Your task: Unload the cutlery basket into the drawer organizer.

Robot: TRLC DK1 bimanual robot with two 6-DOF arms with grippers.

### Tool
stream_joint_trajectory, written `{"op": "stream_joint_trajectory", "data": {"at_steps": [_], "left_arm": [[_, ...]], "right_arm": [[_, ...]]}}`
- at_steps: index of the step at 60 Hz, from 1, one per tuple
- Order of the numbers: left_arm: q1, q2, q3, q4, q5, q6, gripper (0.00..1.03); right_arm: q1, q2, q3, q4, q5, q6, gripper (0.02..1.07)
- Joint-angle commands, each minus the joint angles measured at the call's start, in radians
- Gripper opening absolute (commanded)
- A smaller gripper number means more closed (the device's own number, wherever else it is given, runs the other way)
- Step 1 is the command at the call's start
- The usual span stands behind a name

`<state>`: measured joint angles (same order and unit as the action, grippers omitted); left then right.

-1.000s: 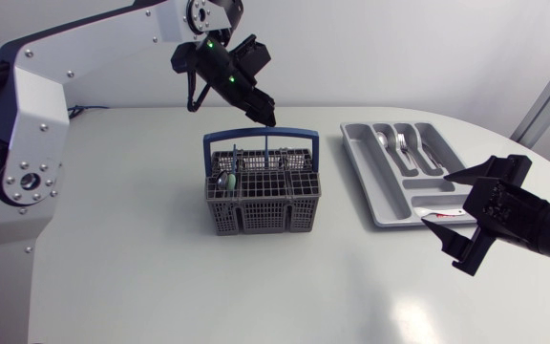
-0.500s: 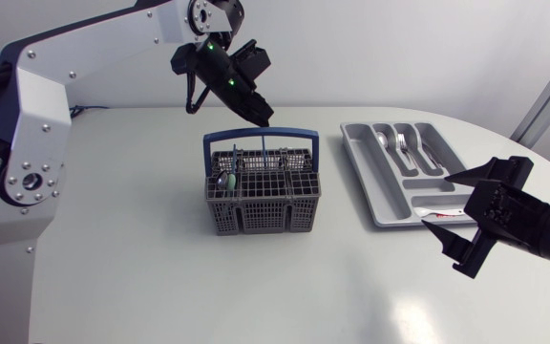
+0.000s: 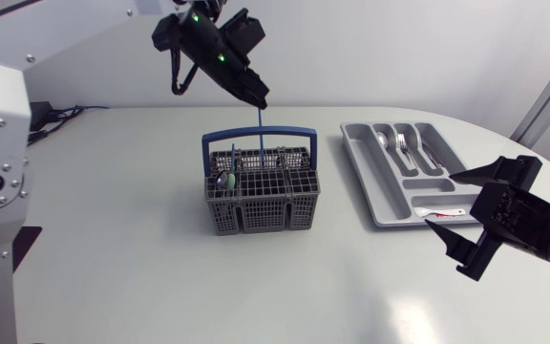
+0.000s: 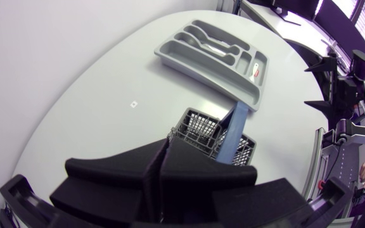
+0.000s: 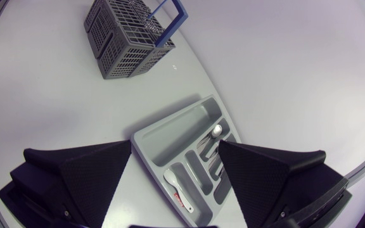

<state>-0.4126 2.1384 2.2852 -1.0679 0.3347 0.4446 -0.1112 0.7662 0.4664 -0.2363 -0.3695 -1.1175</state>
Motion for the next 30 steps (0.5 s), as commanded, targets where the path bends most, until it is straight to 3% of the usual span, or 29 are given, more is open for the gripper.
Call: {"op": "stream_joint_trajectory", "data": {"at_steps": [1,30], "left_arm": [[0.003,-0.077,-0.027,0.002,0.000,-0.004,0.15],[-0.023,-0.279,-0.061,0.013,-0.029,-0.017,0.15]], "right_arm": [[0.018,-0.018,-0.037,-0.024,0.004,0.019,1.01],[0.079,-0.127,0.008,-0.092,0.021,0.102,1.01]]}}
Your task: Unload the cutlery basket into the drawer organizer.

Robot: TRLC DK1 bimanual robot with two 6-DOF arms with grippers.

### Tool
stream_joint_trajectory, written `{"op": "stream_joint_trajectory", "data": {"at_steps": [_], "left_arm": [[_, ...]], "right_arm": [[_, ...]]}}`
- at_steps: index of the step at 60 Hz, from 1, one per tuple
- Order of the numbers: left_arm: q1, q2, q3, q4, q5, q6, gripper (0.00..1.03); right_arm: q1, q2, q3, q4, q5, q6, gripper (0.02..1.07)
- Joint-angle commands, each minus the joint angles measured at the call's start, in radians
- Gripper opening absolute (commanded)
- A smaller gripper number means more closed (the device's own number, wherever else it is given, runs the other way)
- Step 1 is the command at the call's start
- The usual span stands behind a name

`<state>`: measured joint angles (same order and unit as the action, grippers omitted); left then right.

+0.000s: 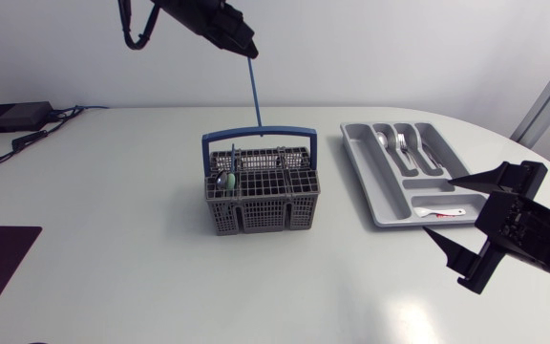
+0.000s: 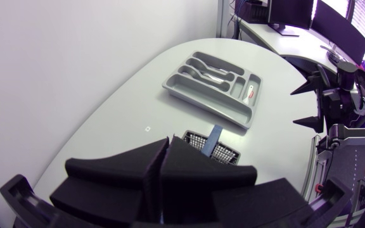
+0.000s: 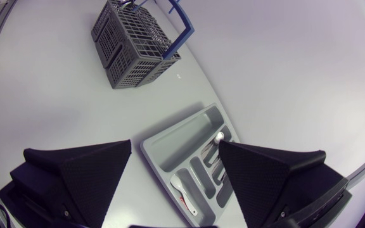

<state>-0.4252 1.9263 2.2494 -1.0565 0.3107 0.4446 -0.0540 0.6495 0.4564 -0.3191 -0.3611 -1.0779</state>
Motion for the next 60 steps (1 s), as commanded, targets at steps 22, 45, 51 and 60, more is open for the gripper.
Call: {"op": "stream_joint_trajectory", "data": {"at_steps": [22,45,51,60], "left_arm": [[0.009,-0.337,-0.297,0.170,0.107,-0.155,0.15],[-0.034,-0.428,-0.502,0.242,0.248,-0.187,0.16],[-0.070,-0.431,-0.539,0.259,0.254,-0.185,0.16],[-0.112,-0.423,-0.562,0.271,0.280,-0.188,0.16]], "right_arm": [[0.301,0.001,0.188,0.002,0.106,0.394,1.01],[0.523,0.185,0.344,-0.005,0.096,0.539,0.99],[0.533,0.230,0.366,0.005,0.071,0.541,0.99],[0.533,0.282,0.401,0.008,0.013,0.549,0.95]]}}
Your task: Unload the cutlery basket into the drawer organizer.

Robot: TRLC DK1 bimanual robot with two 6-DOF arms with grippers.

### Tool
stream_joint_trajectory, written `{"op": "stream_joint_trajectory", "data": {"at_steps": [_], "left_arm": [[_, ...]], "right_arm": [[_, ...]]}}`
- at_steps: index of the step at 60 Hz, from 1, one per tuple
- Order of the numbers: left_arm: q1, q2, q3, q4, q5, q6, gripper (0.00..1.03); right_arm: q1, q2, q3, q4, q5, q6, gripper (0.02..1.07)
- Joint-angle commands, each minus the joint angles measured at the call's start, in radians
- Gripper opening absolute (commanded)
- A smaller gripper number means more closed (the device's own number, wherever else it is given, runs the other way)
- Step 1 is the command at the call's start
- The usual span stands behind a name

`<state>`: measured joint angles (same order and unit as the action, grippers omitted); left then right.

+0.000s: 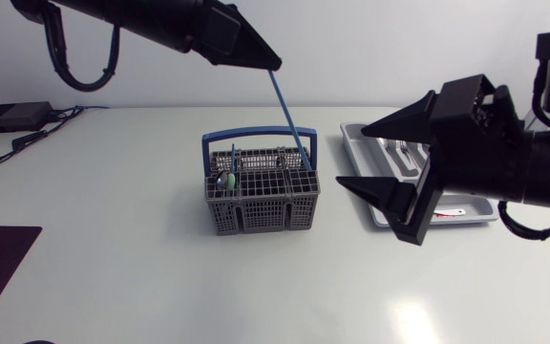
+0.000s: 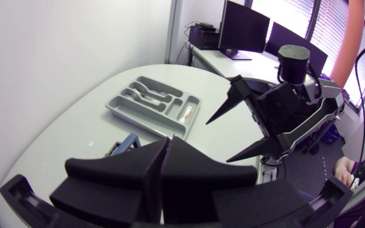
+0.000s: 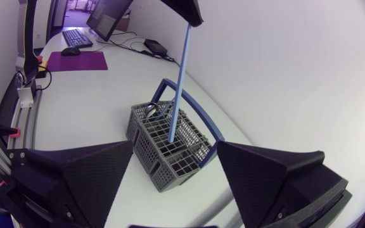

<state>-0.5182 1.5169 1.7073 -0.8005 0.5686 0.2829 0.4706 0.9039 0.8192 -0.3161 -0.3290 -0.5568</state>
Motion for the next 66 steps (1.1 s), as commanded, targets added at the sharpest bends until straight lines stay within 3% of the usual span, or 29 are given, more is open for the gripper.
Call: {"op": "stream_joint_trajectory", "data": {"at_steps": [1,16,38,51,66], "left_arm": [[-0.026,-0.011,-0.021,0.015,0.022,-0.027,0.16],[-0.075,0.032,-0.018,0.014,0.056,-0.033,0.16],[-0.091,0.012,-0.058,0.009,0.056,-0.033,0.16],[-0.105,0.000,-0.078,0.009,0.056,-0.034,0.16],[-0.114,-0.006,-0.069,0.009,0.056,-0.040,0.16]], "right_arm": [[0.008,0.032,0.041,0.005,-0.021,0.028,0.94],[0.022,0.095,0.069,0.008,-0.054,0.031,0.86],[0.066,0.138,0.100,0.025,-0.053,0.054,0.48],[0.069,0.148,0.094,0.029,-0.053,0.058,0.46],[0.076,0.164,0.095,0.029,-0.053,0.066,0.24]]}}
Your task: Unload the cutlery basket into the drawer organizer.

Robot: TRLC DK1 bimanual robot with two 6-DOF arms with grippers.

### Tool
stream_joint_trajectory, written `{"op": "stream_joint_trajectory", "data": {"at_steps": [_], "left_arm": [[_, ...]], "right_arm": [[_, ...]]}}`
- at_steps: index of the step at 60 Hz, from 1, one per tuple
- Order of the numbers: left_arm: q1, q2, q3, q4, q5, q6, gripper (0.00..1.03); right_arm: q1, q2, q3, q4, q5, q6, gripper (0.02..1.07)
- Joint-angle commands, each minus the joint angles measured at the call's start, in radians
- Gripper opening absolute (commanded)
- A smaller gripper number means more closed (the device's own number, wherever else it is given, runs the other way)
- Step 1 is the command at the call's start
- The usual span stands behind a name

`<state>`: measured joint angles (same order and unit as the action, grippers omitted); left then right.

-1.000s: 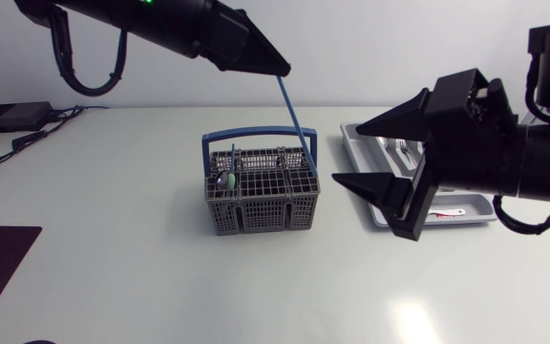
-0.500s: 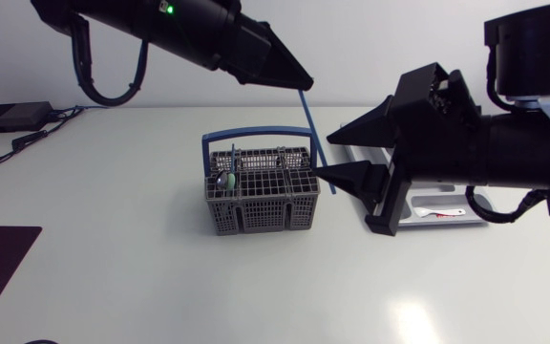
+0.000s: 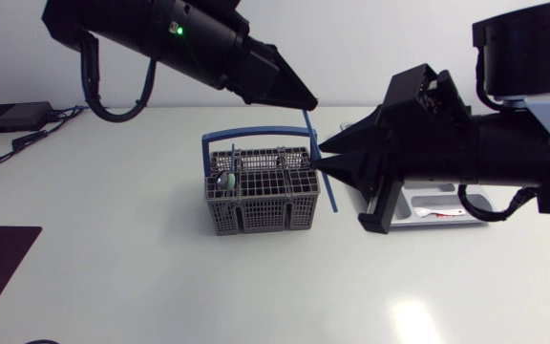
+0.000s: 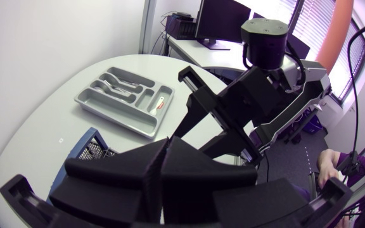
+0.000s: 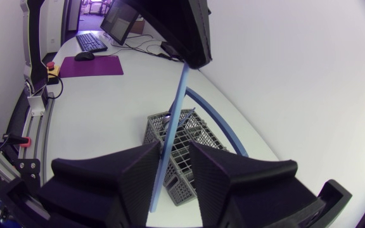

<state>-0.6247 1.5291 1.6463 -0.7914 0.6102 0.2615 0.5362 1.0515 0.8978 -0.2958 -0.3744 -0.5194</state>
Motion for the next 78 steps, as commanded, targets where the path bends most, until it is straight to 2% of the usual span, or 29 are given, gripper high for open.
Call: {"op": "stream_joint_trajectory", "data": {"at_steps": [1,8,13,19,22,24,28,30,32,42,48,56,65,78], "left_arm": [[-0.007,-0.018,-0.008,0.000,0.014,-0.019,0.16],[-0.007,-0.018,-0.008,0.000,0.014,-0.021,0.16],[-0.007,-0.018,-0.003,0.000,0.014,-0.021,0.16],[-0.004,-0.018,0.001,0.001,0.014,-0.024,0.18],[0.002,-0.018,0.007,0.006,0.014,-0.038,0.31],[0.006,-0.020,0.015,0.006,0.014,-0.044,0.45],[0.020,-0.021,0.033,0.008,0.014,-0.059,0.83],[0.036,-0.026,0.041,0.012,0.014,-0.067,0.94],[0.049,-0.030,0.049,0.020,0.014,-0.074,0.99],[0.140,-0.070,0.055,0.066,0.013,-0.110,0.99],[0.197,-0.098,0.046,0.050,0.010,-0.088,0.99],[0.226,-0.130,-0.016,0.006,-0.024,0.002,0.99],[0.250,-0.178,-0.143,-0.003,-0.082,0.110,0.99],[0.257,-0.242,-0.335,0.040,-0.179,0.239,0.99]], "right_arm": [[0.010,0.018,0.016,0.009,-0.008,0.029,0.22],[0.013,0.021,0.007,0.004,-0.009,0.030,0.17],[0.013,0.019,0.004,0.001,-0.012,0.032,0.08],[0.015,0.010,-0.002,-0.009,-0.015,0.032,0.08],[0.019,0.001,-0.005,-0.022,-0.021,0.030,0.08],[0.021,-0.005,-0.010,-0.023,-0.020,0.030,0.08],[0.022,-0.016,-0.016,-0.037,-0.020,0.027,0.08],[0.022,-0.025,-0.019,-0.045,-0.018,0.027,0.08],[0.022,-0.030,-0.022,-0.052,-0.018,0.025,0.08],[-0.022,-0.058,-0.045,-0.083,-0.015,0.005,0.08],[-0.119,-0.048,-0.045,-0.095,-0.031,-0.018,0.08],[-0.288,0.021,-0.025,-0.100,-0.078,-0.028,0.08],[-0.461,0.188,0.038,-0.094,-0.112,-0.014,0.08],[-0.582,0.521,0.240,-0.077,-0.110,0.133,0.08]]}}
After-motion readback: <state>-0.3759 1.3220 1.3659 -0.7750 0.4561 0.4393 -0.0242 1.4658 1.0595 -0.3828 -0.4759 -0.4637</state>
